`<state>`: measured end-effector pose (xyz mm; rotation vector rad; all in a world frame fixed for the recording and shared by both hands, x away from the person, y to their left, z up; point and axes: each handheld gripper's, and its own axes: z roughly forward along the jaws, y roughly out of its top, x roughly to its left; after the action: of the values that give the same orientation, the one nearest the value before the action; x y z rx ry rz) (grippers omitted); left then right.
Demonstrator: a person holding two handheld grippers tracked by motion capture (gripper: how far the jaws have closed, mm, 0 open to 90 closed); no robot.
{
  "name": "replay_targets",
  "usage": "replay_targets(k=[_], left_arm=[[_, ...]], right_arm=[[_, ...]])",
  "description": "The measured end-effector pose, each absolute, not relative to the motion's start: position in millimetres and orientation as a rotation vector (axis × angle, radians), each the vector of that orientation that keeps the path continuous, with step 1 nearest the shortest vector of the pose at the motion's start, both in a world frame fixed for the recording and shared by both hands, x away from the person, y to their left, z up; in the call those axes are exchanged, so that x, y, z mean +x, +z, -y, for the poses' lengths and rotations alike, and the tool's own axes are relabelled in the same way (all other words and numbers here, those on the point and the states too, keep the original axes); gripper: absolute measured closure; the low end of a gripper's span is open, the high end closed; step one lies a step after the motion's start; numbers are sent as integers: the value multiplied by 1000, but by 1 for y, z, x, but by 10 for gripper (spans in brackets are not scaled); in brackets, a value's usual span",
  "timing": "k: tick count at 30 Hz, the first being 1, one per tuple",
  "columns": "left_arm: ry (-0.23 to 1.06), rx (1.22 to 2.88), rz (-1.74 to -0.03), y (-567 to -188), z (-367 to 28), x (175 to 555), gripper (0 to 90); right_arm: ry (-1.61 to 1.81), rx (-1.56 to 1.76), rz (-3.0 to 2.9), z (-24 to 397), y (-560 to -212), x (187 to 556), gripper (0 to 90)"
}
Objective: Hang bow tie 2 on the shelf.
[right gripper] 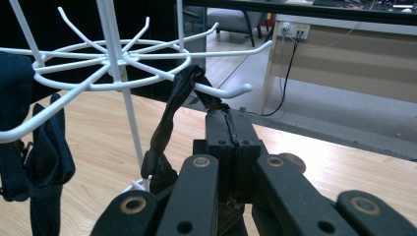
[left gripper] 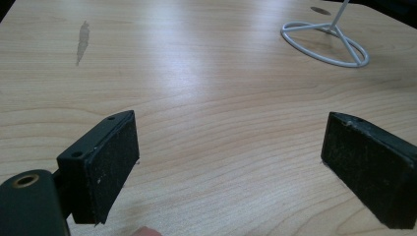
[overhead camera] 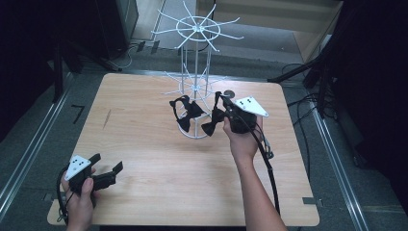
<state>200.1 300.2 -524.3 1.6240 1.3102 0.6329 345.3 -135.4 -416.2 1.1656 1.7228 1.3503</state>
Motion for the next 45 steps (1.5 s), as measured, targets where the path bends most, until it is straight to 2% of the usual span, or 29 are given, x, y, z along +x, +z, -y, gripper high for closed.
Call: replay_targets(k=[16,29,32,34,36,38,42,45], left_arm=[[633,1623,-1311,-524,-300,200,82],[634,1623,-1311,-524,-300,200,82],[635,1622,-1312,-524,-300,200,82],[636,1622,-1312,-524,-300,200,82],[637,1622,-1311,-524,-300,200,82],[636,1623,-1311,-524,-300,200,82],[637,1623,-1311,-524,-300,200,82],[638,1623,-1310,-524,-300,200,82]], right_arm=[[1346,1158,-1761,122,-423,348,884],[1353,1113,-1751,136,-432,342,495],[1367,1121,-1773,140,-433,340,377],[1361,1140,-1779,143,-434,338,235],[1362,1158,-1780,146,-435,337,148],[1369,1156,-1778,149,-437,335,89],[1376,1147,-1785,155,-441,331,27],[1382,1145,-1788,159,-444,328,22]])
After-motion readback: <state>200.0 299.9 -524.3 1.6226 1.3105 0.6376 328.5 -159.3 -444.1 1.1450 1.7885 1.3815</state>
